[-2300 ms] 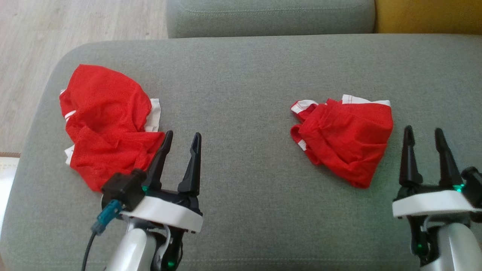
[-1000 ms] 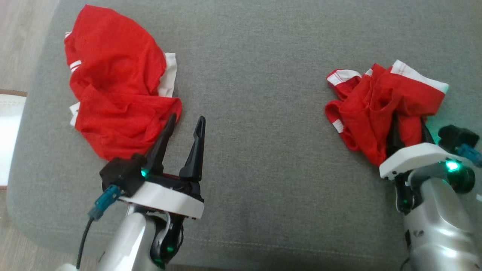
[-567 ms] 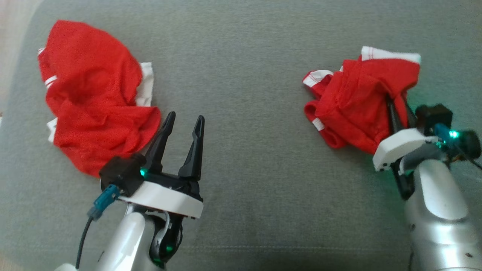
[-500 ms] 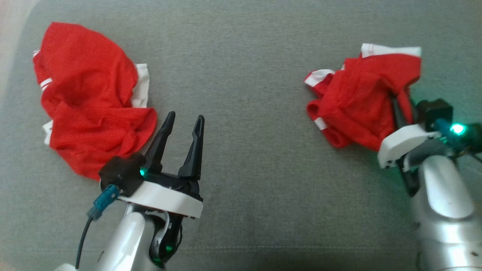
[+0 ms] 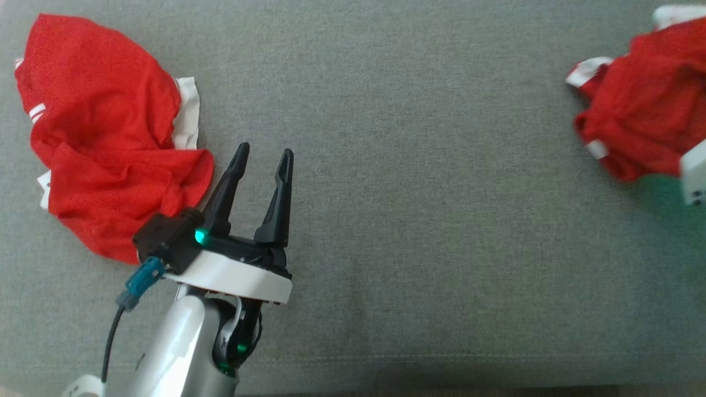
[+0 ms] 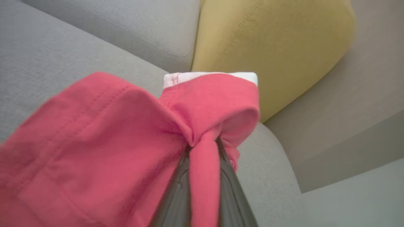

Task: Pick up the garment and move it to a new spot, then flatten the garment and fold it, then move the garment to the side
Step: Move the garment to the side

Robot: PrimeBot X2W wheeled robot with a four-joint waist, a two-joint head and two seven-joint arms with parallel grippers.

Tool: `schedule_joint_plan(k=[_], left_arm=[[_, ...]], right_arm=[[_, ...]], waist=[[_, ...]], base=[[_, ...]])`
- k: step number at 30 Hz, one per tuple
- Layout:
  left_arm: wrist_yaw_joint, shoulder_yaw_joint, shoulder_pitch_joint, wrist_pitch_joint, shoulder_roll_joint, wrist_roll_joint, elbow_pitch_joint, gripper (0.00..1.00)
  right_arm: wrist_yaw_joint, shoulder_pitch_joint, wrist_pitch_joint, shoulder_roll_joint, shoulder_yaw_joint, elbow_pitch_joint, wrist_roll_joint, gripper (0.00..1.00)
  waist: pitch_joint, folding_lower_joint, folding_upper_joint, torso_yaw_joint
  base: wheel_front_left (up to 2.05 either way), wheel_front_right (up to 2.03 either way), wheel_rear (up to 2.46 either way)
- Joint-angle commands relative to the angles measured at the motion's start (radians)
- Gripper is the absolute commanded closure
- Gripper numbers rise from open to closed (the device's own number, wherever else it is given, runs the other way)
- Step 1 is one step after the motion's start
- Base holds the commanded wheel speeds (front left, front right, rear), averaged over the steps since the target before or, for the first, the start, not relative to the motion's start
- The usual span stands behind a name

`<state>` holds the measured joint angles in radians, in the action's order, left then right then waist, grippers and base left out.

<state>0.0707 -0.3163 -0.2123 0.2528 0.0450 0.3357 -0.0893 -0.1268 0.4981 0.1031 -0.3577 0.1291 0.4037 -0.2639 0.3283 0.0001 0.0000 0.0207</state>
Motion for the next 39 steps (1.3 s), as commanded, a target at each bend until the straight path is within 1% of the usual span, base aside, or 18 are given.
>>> schedule_joint_plan(k=[1, 6, 11, 12, 13, 14, 15, 16, 23, 28, 31, 39], left_arm=[[0.007, 0.034, -0.031, 0.009, 0.005, -0.005, 0.036, 0.0], [0.011, 0.038, -0.036, 0.009, 0.005, -0.006, 0.037, 0.0], [0.015, 0.044, -0.04, 0.009, 0.005, -0.009, 0.036, 0.0], [0.016, 0.046, -0.041, 0.009, 0.005, -0.01, 0.035, 0.0], [0.017, 0.047, -0.041, 0.009, 0.005, -0.011, 0.034, 0.0], [0.018, 0.049, -0.041, 0.009, 0.005, -0.012, 0.032, 0.0], [0.018, 0.049, -0.041, 0.009, 0.005, -0.012, 0.032, 0.0], [0.018, 0.05, -0.041, 0.009, 0.005, -0.013, 0.031, 0.0], [0.019, 0.051, -0.04, 0.009, 0.005, -0.016, 0.019, 0.0], [0.015, 0.05, -0.031, 0.009, 0.005, -0.014, 0.012, 0.0], [0.008, 0.048, -0.022, 0.009, 0.005, -0.011, 0.01, 0.0], [-0.021, 0.055, 0.012, 0.009, 0.005, -0.005, 0.014, 0.0]], right_arm=[[-0.004, 0.008, 0.013, -0.037, 0.006, -0.068, 0.007, 1.0], [-0.004, -0.009, 0.039, -0.05, 0.047, -0.14, 0.013, 1.0], [-0.004, -0.03, 0.054, -0.04, 0.074, -0.194, 0.021, 1.0], [-0.004, -0.032, 0.054, -0.036, 0.076, -0.203, 0.022, 0.91], [-0.004, -0.034, 0.054, -0.03, 0.077, -0.212, 0.024, 0.62], [-0.004, -0.036, 0.054, -0.024, 0.078, -0.219, 0.025, 0.2], [-0.004, -0.036, 0.054, -0.024, 0.078, -0.219, 0.025, 0.2], [-0.004, -0.038, 0.053, -0.017, 0.08, -0.224, 0.028, 0.0], [-0.004, -0.038, 0.01, 0.025, 0.109, -0.249, 0.031, 0.0], [-0.004, -0.039, -0.046, 0.067, 0.105, -0.252, 0.034, 0.0], [-0.004, -0.038, -0.09, 0.109, 0.094, -0.244, 0.048, 0.0], [-0.004, -0.085, -0.198, 0.248, 0.028, -0.233, 0.095, 0.0]], waist=[[0.011, -0.0001, 0.0, 0.006], [0.027, -0.0001, 0.0, 0.015], [0.038, -0.0001, 0.0, 0.017], [0.039, -0.0001, 0.0, 0.017], [0.039, -0.0001, 0.0, 0.016], [0.039, -0.0001, 0.0, 0.016], [0.039, -0.0001, 0.0, 0.016], [0.038, -0.0001, 0.0, 0.015], [0.015, -0.0001, 0.0, 0.013], [-0.021, -0.0001, 0.0, 0.013], [-0.053, -0.0001, 0.0, 0.012], [-0.151, -0.0001, 0.0, 0.024]], base=[[0.0, 0.0, 0.0], [0.0, 0.0, 0.0], [0.0, 0.0, 0.0], [0.0, 0.0, 0.0], [0.0, 0.0, 0.0], [0.0, 0.0, 0.0], [0.0, 0.0, 0.0], [0.0, 0.0, 0.0], [0.0, 0.0, 0.0], [0.0, 0.0, 0.0], [0.0, 0.0, 0.0], [0.0, 0.0, 0.0]])
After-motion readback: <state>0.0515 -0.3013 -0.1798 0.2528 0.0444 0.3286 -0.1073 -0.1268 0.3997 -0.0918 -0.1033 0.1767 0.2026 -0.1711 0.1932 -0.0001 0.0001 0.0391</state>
